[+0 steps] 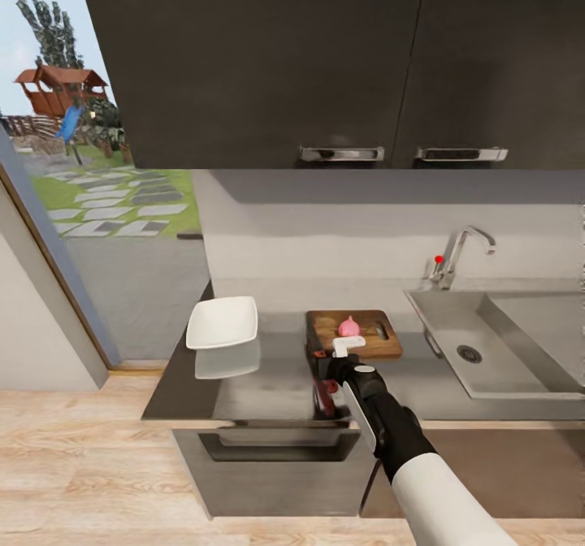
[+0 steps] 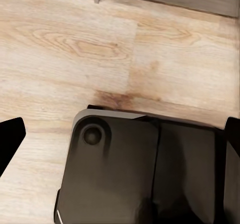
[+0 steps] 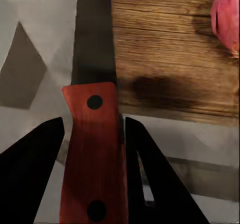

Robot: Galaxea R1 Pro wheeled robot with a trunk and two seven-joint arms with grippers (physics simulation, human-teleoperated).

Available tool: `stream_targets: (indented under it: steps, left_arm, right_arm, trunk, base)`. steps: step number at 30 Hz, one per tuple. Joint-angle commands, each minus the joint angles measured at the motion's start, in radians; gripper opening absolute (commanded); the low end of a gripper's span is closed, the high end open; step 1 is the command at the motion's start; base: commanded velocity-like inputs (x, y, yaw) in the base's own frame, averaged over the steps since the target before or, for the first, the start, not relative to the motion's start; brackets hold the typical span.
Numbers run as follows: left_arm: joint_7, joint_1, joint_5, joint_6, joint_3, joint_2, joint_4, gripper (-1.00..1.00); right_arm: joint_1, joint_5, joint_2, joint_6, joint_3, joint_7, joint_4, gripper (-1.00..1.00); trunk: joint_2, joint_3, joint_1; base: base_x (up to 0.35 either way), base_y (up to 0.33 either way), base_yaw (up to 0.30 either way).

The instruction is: In the kitchen, take the Vidalia onion out of the sink, dice it on the chopping board with the paring knife, put the diced onion into the bowl on the countertop, then place both the paring knife and the chopping board into the sink.

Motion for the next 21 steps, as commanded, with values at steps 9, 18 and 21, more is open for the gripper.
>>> stream_targets:
  steps: [9, 18, 21]
  left_arm:
    - [0.004, 0.001, 0.01, -0.002, -0.002, 0.0, -0.001, 1.0]
    - [0.004, 0.001, 0.01, -0.002, -0.002, 0.0, -0.001, 1.0]
    - [0.004, 0.0, 0.01, -0.002, -0.002, 0.0, -0.001, 1.0]
  right_arm:
    - [-0.001, -0.004, 0.001, 0.005, 0.003, -0.005, -0.001, -1.0]
    - [-0.001, -0.004, 0.001, 0.005, 0.003, -0.005, -0.001, -1.0]
    - [-0.001, -0.004, 0.001, 0.005, 0.003, -0.004, -0.001, -1.0]
  trunk:
    - [-0.002, 0.012, 0.001]
    - [-0.002, 0.027, 0.001]
    - [-0.002, 0.032, 0.001]
  base:
    - [0.0, -0.181, 0.0]
    - [0.0, -0.019, 0.0]
    - [0.0, -0.002, 0.0]
